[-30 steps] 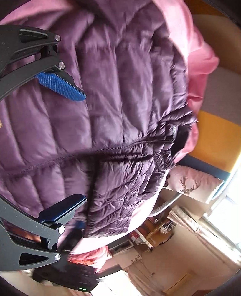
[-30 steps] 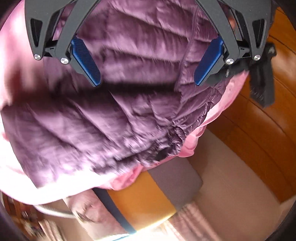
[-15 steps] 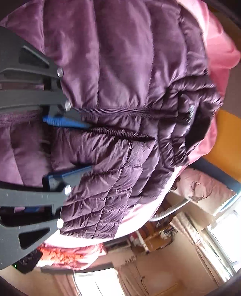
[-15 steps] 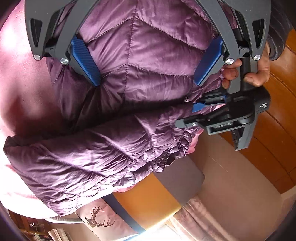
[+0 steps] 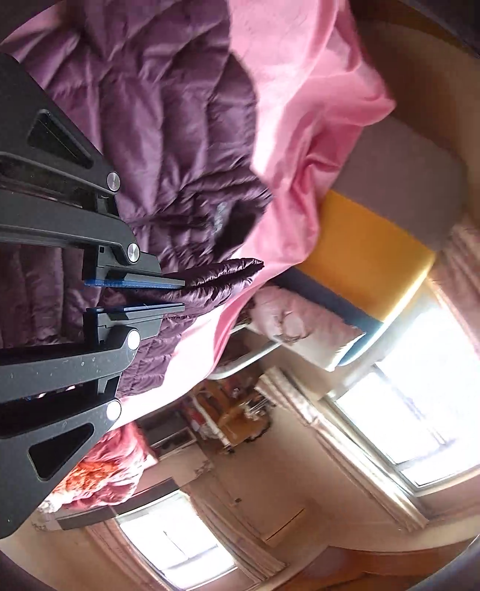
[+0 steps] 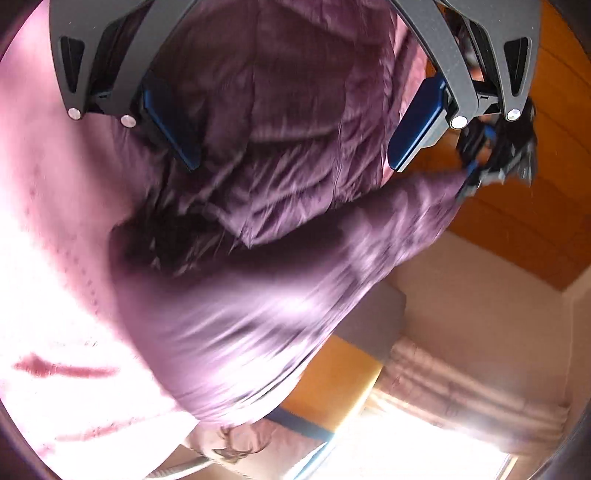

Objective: Fold large clothes

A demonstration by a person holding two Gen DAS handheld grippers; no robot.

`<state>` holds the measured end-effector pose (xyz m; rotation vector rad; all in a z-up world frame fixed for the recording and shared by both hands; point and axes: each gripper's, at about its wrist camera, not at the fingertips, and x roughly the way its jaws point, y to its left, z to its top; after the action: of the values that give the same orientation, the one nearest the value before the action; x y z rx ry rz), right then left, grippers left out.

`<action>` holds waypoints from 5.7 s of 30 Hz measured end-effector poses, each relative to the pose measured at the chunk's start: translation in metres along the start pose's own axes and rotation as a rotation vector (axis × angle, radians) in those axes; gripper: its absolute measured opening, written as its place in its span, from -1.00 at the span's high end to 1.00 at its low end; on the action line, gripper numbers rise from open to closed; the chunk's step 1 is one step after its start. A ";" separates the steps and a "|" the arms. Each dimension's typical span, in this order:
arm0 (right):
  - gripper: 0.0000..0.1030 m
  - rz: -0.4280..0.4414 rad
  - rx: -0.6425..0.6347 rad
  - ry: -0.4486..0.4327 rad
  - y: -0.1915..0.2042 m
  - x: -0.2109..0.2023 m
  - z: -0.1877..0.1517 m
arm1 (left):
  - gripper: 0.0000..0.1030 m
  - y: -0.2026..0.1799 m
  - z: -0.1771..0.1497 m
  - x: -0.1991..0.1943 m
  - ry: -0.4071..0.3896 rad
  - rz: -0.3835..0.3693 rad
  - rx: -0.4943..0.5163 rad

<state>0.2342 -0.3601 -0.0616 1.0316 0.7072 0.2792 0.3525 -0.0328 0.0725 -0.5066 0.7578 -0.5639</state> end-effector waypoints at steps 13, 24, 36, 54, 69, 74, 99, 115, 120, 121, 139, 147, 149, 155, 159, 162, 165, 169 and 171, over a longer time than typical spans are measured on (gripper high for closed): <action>-0.96 -0.140 -0.062 0.045 0.017 0.006 0.011 | 0.89 0.120 -0.019 -0.024 0.035 0.273 -0.098; -0.96 -0.413 -0.464 0.044 0.091 0.024 0.021 | 0.89 0.119 -0.041 -0.016 0.038 0.321 -0.034; -0.97 -0.722 -0.562 0.100 0.046 0.085 0.004 | 0.89 0.136 -0.074 0.011 0.096 0.433 0.060; -0.97 -0.733 -0.574 0.091 0.049 0.093 0.001 | 0.56 0.112 -0.035 0.048 0.102 0.476 0.075; -0.97 -0.742 -0.586 0.090 0.051 0.099 0.002 | -0.37 0.119 -0.063 -0.031 -0.040 0.420 -0.064; -0.97 -0.742 -0.587 0.089 0.051 0.100 0.003 | -0.37 0.157 -0.099 -0.110 -0.103 0.435 -0.222; -0.96 -0.459 -0.787 0.198 0.139 0.092 -0.129 | 0.80 0.312 -0.124 -0.329 -0.487 0.584 -0.758; -0.96 -0.395 -0.655 0.208 0.111 0.089 -0.119 | 0.80 0.080 -0.071 -0.143 -0.191 0.282 0.038; -0.96 -0.367 -0.619 0.216 0.106 0.089 -0.115 | 0.76 0.046 -0.103 -0.071 -0.015 0.283 0.181; -0.96 -0.364 -0.616 0.217 0.106 0.089 -0.115 | 0.67 0.044 -0.108 -0.059 0.019 0.286 0.195; -0.73 -0.117 -0.558 0.415 0.177 0.144 -0.123 | -0.46 0.062 -0.146 -0.095 -0.018 0.229 0.140; 0.75 -0.157 -0.700 0.420 0.229 0.176 -0.139 | -0.46 0.065 -0.169 -0.116 -0.001 0.207 0.133; 0.78 -0.127 -0.749 0.340 0.259 0.161 -0.125 | -0.46 0.064 -0.169 -0.114 0.000 0.190 0.129; 0.82 -0.092 -0.795 0.113 0.316 0.115 -0.074 | -0.46 0.073 -0.151 -0.098 -0.016 0.226 0.042; 0.82 -0.101 -0.740 -0.006 0.314 0.083 -0.036 | -0.46 0.086 -0.131 -0.088 -0.021 0.299 -0.012; 0.82 -0.125 -0.683 -0.071 0.299 0.063 -0.010 | -0.46 0.100 -0.116 -0.078 -0.015 0.382 -0.069; 0.82 -0.165 -0.626 -0.109 0.276 0.047 0.017 | -0.46 0.108 -0.107 -0.066 -0.002 0.487 -0.089; 0.83 -0.256 -0.579 -0.113 0.238 0.038 0.036 | -0.45 0.119 -0.096 -0.053 0.008 0.583 -0.103; 0.83 -0.305 -0.546 -0.101 0.212 0.032 0.042 | -0.38 0.124 -0.093 -0.048 0.018 0.623 -0.096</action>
<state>0.3083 -0.2653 0.1201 0.4085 0.6376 0.1401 0.2896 0.0688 -0.0373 -0.3262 0.9102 0.0474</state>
